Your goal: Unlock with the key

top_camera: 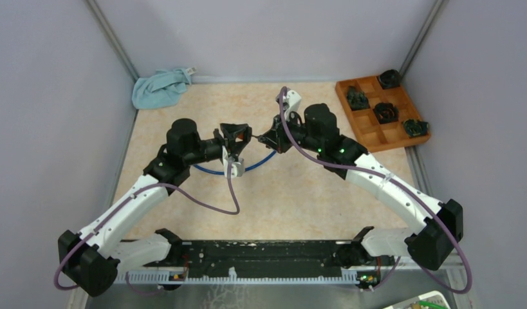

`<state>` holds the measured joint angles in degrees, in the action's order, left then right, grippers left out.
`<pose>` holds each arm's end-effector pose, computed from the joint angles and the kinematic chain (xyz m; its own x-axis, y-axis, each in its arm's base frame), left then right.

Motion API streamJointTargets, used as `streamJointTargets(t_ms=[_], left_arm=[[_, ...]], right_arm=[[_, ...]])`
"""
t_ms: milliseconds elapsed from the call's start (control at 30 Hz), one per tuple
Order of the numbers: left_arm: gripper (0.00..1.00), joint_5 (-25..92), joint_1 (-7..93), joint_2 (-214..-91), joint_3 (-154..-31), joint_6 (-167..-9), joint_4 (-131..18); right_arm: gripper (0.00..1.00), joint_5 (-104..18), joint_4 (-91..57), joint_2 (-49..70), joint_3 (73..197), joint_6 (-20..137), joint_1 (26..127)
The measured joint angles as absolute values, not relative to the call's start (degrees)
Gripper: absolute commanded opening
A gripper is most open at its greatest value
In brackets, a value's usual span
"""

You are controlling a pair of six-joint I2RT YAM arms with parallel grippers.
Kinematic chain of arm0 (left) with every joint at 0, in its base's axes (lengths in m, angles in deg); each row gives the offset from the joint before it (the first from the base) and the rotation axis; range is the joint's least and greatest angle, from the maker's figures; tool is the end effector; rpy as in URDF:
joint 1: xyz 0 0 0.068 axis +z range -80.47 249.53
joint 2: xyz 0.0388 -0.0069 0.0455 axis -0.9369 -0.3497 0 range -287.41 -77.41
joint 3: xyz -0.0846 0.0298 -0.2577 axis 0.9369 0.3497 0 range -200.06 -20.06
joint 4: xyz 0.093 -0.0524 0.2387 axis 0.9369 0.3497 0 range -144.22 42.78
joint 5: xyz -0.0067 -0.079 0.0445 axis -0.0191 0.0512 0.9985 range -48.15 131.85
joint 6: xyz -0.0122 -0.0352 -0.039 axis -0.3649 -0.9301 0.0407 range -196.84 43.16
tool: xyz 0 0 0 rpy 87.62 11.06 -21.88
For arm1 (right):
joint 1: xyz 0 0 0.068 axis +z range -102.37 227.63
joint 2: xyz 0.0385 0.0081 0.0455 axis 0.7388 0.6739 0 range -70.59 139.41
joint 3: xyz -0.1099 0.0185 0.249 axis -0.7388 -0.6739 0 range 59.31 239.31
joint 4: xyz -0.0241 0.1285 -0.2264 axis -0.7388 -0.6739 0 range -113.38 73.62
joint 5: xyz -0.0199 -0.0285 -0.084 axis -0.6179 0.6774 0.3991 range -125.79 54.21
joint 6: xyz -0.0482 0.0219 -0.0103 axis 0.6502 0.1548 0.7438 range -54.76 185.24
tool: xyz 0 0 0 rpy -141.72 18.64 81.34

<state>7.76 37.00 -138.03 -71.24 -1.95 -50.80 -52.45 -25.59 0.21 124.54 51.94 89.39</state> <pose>0.1941 -0.1474 0.3396 0.8258 0.4216 -0.3746 0.4173 -0.0101 0.9087 0.2075 0.1990 0.3711 -0.3796 -0.0436 -0.9241 -0.7784 0.5548 0.2936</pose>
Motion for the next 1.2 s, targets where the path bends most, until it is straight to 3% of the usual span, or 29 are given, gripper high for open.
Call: streamJointTargets(t_ms=[1200], left_arm=[[0.0, 7.7, 37.3, -139.12, -71.24, -0.98, -50.82]], right_arm=[[0.0, -51.21, -20.8, 4.04, 124.56, 48.11, 90.46]])
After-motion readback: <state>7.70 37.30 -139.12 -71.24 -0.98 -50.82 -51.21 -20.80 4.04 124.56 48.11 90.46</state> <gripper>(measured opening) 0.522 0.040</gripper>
